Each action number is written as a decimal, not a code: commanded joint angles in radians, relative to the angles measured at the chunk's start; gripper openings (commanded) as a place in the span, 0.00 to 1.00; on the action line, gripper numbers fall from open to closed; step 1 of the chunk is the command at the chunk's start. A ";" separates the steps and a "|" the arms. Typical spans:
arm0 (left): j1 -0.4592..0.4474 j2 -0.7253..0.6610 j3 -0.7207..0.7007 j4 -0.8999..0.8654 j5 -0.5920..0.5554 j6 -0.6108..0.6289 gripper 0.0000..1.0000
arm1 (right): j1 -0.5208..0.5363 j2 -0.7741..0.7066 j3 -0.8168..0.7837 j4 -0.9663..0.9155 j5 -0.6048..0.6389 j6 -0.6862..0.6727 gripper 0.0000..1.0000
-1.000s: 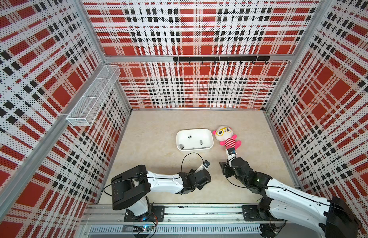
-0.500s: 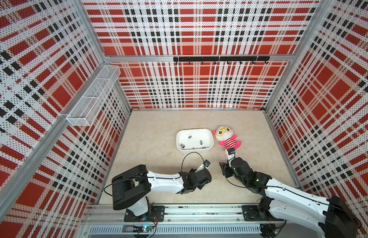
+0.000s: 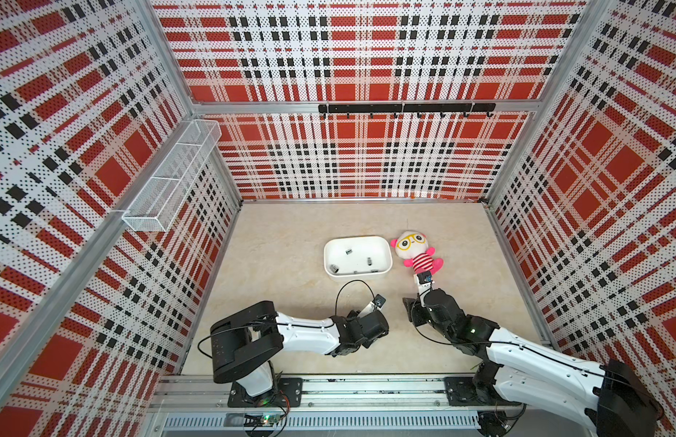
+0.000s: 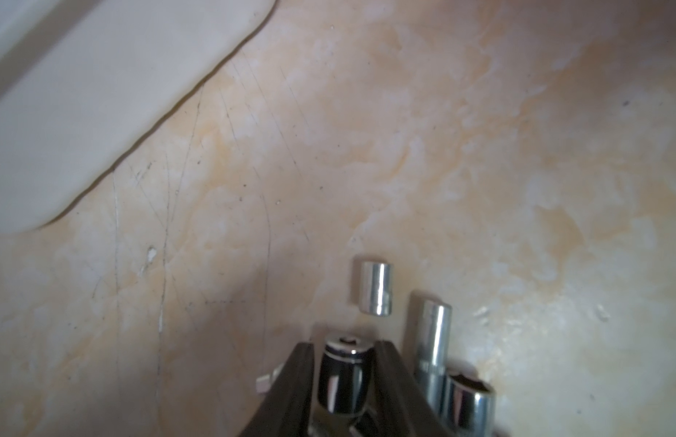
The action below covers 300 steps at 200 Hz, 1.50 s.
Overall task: Put the socket on the desktop into the storage box
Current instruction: Pick up the socket head from the center of the board.
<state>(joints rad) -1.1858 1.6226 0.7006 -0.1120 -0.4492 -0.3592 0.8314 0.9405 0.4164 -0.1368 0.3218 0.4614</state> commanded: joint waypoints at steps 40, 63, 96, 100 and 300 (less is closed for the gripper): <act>0.004 0.021 0.033 -0.017 0.000 -0.001 0.23 | 0.008 0.006 0.025 0.000 0.003 -0.001 0.57; 0.004 0.019 0.034 -0.020 -0.004 0.002 0.16 | 0.008 0.007 0.025 0.001 0.000 -0.002 0.57; 0.003 0.009 0.034 -0.022 -0.006 0.002 0.11 | 0.008 0.006 0.024 0.003 0.001 -0.001 0.57; 0.004 0.007 0.034 -0.022 -0.006 0.001 0.10 | 0.008 0.007 0.025 0.002 0.000 -0.001 0.57; 0.283 -0.367 -0.088 0.374 0.112 -0.253 0.00 | 0.008 0.038 0.034 0.007 0.016 -0.007 0.58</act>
<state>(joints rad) -0.9745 1.2629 0.6167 0.1101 -0.4221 -0.4992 0.8314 0.9672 0.4164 -0.1364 0.3279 0.4610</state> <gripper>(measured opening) 0.223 0.582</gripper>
